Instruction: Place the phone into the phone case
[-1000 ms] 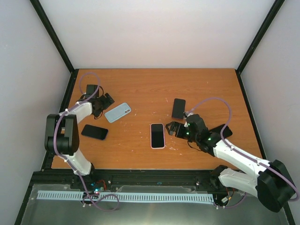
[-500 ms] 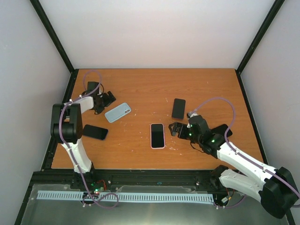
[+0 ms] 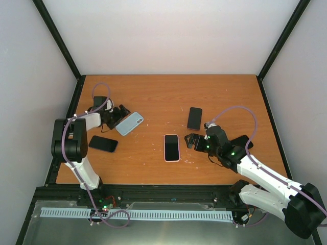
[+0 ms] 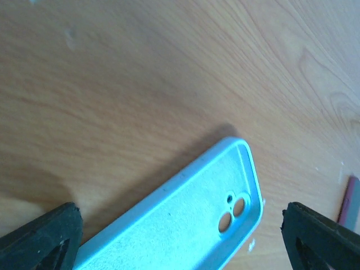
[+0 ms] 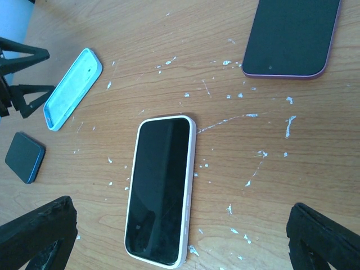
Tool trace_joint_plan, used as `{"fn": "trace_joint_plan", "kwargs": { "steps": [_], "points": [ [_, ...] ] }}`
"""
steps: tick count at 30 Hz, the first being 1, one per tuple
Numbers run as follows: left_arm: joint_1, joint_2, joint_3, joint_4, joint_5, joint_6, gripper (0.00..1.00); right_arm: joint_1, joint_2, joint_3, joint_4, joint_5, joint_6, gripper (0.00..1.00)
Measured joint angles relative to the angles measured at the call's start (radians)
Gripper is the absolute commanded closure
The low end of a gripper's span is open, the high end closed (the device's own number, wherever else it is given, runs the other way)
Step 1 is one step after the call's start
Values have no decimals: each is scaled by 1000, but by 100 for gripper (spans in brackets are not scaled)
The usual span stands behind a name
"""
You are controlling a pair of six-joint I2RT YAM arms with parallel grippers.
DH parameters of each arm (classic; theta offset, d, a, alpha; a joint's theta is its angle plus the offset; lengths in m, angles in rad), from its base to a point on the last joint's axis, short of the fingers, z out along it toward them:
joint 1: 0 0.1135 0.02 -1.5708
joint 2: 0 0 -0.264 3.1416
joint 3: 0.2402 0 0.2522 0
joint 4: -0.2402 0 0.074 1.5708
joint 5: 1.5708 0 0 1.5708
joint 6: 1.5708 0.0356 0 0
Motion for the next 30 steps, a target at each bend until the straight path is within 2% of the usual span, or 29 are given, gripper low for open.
{"fn": "trace_joint_plan", "kwargs": {
  "steps": [8, 18, 25, 30],
  "points": [
    [-26, -84, -136, 54, 87, -7, 11, 0, 1, 0, -3, 3, 0, 0],
    [-153, -144, -227, 86, 154, -83, 12, 0, 31, 0, 3, 0, 0, 0],
    [-155, -196, -235, 13, 62, -115, 4, 0, 44, 2, 4, -2, -5, 0],
    [-155, -216, -214, -50, -1, -98, 1, -4, 78, 88, -102, 89, -30, 0]
  ]
}}
